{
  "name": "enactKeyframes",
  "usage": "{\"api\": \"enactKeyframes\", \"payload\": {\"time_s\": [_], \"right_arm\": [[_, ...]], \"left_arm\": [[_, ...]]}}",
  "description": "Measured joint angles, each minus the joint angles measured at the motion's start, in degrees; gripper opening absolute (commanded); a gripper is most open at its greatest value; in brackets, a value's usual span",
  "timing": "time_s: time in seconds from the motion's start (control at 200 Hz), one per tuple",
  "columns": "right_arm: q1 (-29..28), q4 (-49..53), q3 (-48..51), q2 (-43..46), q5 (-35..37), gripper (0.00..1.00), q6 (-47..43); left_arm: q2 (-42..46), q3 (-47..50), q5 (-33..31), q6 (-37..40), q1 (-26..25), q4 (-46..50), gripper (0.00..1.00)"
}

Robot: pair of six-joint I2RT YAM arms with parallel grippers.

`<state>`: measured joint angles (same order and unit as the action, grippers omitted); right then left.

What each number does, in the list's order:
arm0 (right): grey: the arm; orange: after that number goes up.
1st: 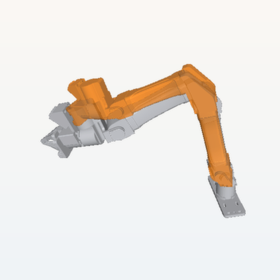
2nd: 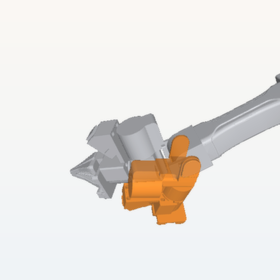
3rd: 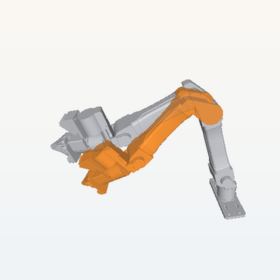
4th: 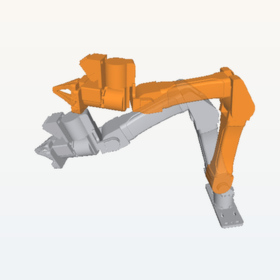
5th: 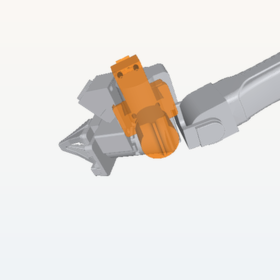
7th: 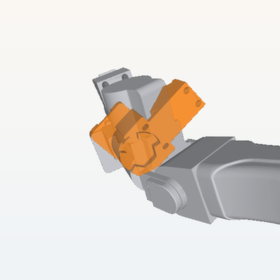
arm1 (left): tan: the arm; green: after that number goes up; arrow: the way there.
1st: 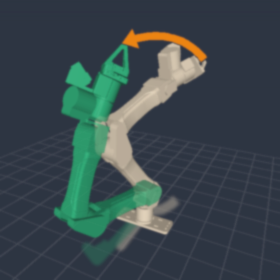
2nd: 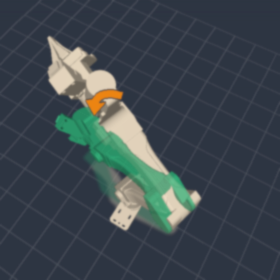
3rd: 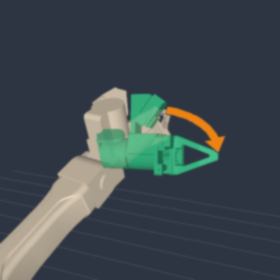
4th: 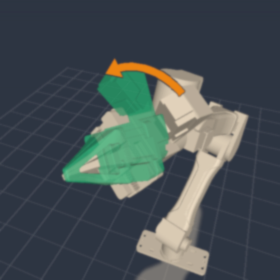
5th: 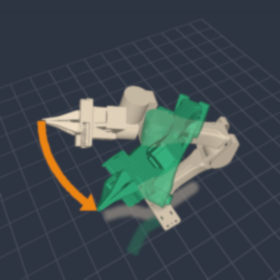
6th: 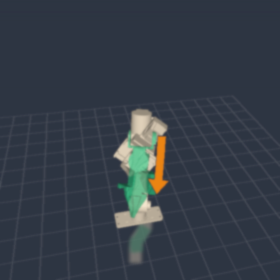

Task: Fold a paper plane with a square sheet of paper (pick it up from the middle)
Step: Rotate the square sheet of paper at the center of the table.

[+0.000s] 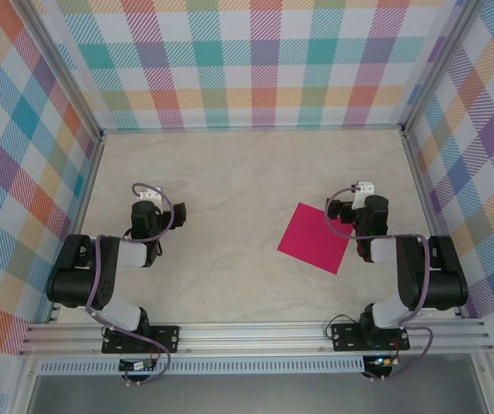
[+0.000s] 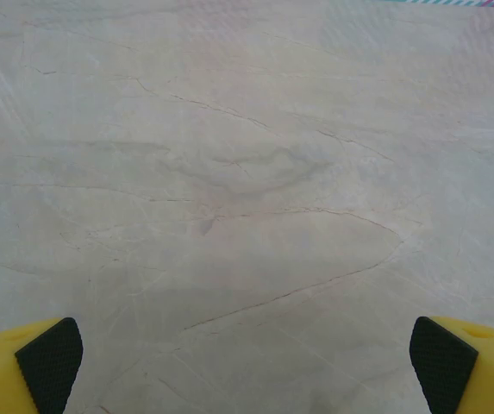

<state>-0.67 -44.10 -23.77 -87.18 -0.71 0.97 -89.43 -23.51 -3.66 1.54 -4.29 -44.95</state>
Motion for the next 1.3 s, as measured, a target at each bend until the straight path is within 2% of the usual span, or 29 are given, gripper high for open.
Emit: {"api": "enactKeyframes", "payload": {"time_s": [0.96,1.06,1.16,1.3], "right_arm": [[0.0,0.9,-0.02,0.39,-0.02,1.0,0.0],[0.0,6.97,-0.46,4.98,0.44,1.0,0.07],[-0.02,15.89,-3.1,13.22,1.18,1.0,2.03],[0.0,33.7,-15.02,19.69,1.68,1.0,11.19]], "left_arm": [[0.02,0.0,-0.63,-0.22,0.0,0.09,1.0],[0.98,-0.24,-3.32,-0.9,0.0,2.64,1.0],[4.83,-2.67,-6.25,-2.43,0.0,10.12,1.0],[11.06,-10.19,-7.82,-6.67,0.0,22.93,1.0]]}}
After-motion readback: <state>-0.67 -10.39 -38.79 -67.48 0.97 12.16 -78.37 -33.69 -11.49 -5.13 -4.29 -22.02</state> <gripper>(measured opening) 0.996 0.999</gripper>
